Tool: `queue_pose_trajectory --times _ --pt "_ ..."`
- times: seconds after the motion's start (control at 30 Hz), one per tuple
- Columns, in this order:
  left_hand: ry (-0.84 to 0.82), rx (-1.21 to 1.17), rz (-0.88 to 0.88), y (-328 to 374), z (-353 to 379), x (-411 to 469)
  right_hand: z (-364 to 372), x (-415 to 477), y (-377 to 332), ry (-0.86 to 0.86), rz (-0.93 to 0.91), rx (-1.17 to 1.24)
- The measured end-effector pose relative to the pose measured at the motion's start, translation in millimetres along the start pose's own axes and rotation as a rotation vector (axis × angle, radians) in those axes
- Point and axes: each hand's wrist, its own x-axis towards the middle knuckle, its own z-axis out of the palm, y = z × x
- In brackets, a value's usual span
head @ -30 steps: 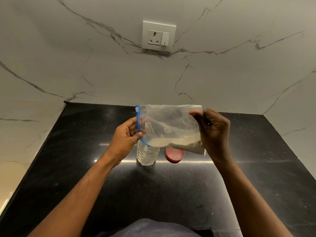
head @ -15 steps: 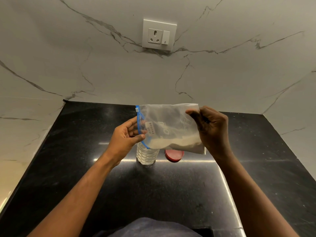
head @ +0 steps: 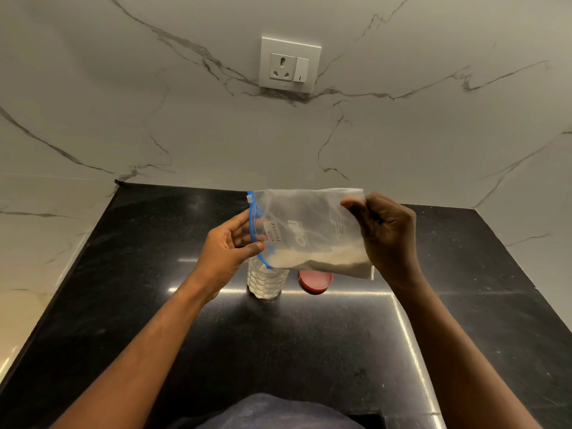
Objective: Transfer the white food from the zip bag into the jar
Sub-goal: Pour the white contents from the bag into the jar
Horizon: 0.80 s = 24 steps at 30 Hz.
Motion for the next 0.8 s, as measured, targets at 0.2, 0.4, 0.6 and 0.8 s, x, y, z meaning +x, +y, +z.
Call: queue_pose_trajectory --times 0.2,0.4,0.6,0.8 --pt "0.017 -0.021 0.015 0.0 -0.2 -0.6 -0.5 1.1 -5.3 -0.018 -0.024 -0.014" --pt "0.035 -0.045 0.004 2.8 2.4 -2.2 -0.7 3.0 -10.4 -0.043 -0.063 -0.035" --pt "0.04 -0.04 0.018 5.1 2.3 -2.9 -0.7 4.4 -9.7 -0.049 -0.063 -0.067" --pt "0.039 -0.053 0.021 3.4 1.7 -1.8 -2.9 8.0 -10.6 -0.061 -0.064 -0.086"
